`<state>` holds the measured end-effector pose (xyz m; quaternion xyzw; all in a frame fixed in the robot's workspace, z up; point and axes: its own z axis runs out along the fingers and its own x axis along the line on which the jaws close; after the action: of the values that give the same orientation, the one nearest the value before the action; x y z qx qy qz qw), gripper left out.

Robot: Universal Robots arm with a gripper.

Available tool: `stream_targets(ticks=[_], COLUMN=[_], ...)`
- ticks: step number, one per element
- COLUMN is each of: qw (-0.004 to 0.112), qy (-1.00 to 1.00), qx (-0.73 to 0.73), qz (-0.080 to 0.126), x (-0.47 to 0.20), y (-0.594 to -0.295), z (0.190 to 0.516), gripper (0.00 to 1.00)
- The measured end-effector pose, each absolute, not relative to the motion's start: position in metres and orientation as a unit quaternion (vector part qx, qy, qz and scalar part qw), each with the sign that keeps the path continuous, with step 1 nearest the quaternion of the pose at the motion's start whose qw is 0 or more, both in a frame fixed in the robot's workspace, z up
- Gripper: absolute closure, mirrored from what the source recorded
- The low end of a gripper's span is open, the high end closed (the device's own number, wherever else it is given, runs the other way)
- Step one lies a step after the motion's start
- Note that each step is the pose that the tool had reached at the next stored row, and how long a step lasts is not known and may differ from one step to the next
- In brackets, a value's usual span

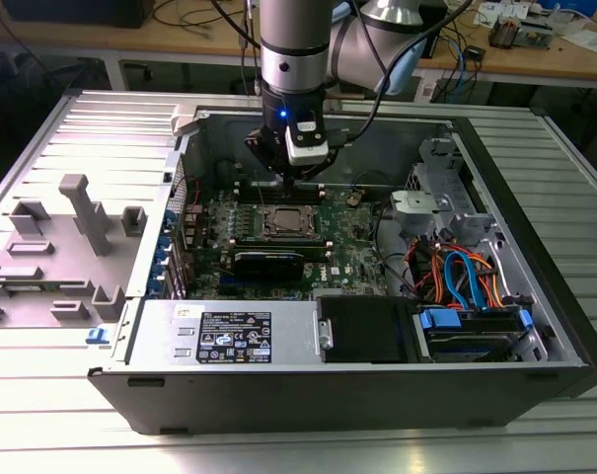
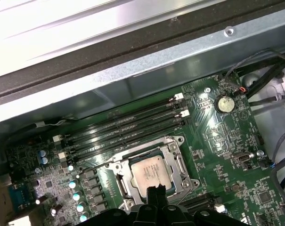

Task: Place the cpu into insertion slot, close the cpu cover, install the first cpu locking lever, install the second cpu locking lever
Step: 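Install the first cpu locking lever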

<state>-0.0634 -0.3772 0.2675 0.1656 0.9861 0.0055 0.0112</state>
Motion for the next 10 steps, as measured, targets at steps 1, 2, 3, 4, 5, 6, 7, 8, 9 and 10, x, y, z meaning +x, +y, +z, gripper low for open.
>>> stream_targets(ticks=[1, 2, 3, 4, 5, 6, 7, 8, 9, 10], qw=[0.011, 0.011, 0.011, 0.011, 0.011, 0.011, 0.011, 0.011, 0.011, 0.011], qy=[0.986, 0.987, 0.987, 0.988, 0.988, 0.988, 0.988, 0.988, 0.989, 0.989], qx=[0.164, 0.161, 0.159, 0.157, 0.155, 0.153, 0.152, 0.151, 0.149, 0.148], qz=[0.005, 0.006, 0.006, 0.006, 0.006, 0.006, 0.006, 0.006, 0.006, 0.006], x=[-0.0634, -0.0634, -0.0634, -0.0634, -0.0634, -0.0634, -0.0634, -0.0634, -0.0634, -0.0634], y=[-0.3772, -0.3772, -0.3772, -0.3772, -0.3772, -0.3772, -0.3772, -0.3772, -0.3773, -0.3773], z=[0.2675, 0.2675, 0.2675, 0.2675, 0.2675, 0.2675, 0.2675, 0.2675, 0.2675, 0.2675], gripper=[0.89, 0.89, 0.89, 0.89, 0.89, 0.89, 0.89, 0.89, 0.89, 0.89])
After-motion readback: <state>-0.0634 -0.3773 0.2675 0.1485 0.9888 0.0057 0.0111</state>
